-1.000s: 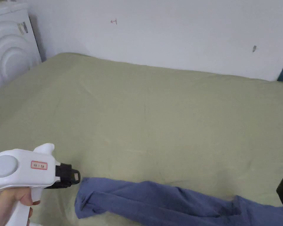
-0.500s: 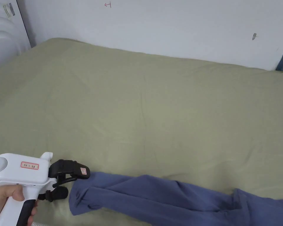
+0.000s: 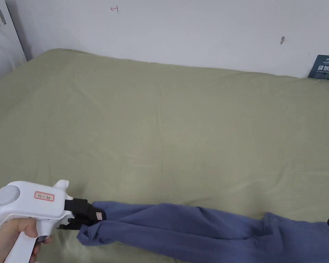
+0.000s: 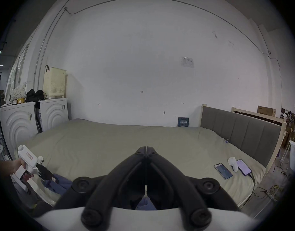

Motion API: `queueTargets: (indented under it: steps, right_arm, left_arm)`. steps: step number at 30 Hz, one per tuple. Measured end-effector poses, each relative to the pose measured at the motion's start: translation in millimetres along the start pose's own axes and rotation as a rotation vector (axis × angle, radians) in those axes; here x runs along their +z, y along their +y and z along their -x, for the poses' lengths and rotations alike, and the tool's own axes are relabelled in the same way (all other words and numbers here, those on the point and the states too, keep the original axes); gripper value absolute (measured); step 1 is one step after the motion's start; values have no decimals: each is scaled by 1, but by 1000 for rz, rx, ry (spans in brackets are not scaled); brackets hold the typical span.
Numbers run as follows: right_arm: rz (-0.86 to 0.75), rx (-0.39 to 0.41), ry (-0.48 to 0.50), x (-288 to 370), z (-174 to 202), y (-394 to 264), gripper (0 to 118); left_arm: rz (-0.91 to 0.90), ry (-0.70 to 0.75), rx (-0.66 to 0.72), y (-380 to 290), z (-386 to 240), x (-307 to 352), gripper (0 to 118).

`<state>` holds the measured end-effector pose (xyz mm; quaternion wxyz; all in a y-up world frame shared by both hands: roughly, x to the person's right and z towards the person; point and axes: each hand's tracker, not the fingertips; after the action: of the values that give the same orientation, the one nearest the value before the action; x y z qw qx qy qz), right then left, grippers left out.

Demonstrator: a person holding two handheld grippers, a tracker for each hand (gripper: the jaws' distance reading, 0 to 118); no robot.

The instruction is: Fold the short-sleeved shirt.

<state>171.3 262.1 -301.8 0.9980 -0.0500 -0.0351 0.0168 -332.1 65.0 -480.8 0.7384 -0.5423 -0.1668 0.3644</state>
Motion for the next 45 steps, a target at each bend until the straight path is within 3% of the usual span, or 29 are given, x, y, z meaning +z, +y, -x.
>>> queueTargets:
  steps: [7, 15, 20, 29, 39, 40, 41, 42, 43, 45]
  right_arm:
    - [-18, -11, -16, 8, -11, 5, 1]
    - [-15, -19, -12, 9, -14, 4, 1]
    - [-10, -30, -8, 5, -15, 3, 1]
    - [6, -34, 9, 8, -22, 2, 1]
    - [59, -48, -5, 14, -42, -13, 1]
    - [66, -50, -10, 14, -45, -14, 1]
    - [76, -53, -18, 14, -48, -15, 1]
    - [79, -56, -22, 14, -50, -15, 1]
    - [82, -60, -30, 14, -53, -16, 1]
    - [90, -67, -38, 15, -57, -17, 1]
  left_arm:
    - [-59, -17, 39, 6, -1, 29, 5]
    - [-190, 96, 49, 29, -7, 92, 5]
    - [-178, 163, -52, 28, -38, 94, 5]
    - [-112, 254, -260, -13, -171, 43, 5]
    - [-58, 429, -501, -64, -260, -105, 6]
    - [-34, 439, -538, -70, -265, -124, 12]
    - [-9, 423, -576, -80, -271, -147, 47]
    - [9, 413, -573, -83, -271, -159, 91]
    - [53, 368, -556, -88, -270, -177, 118]
    - [136, 332, -548, -97, -270, -198, 106]
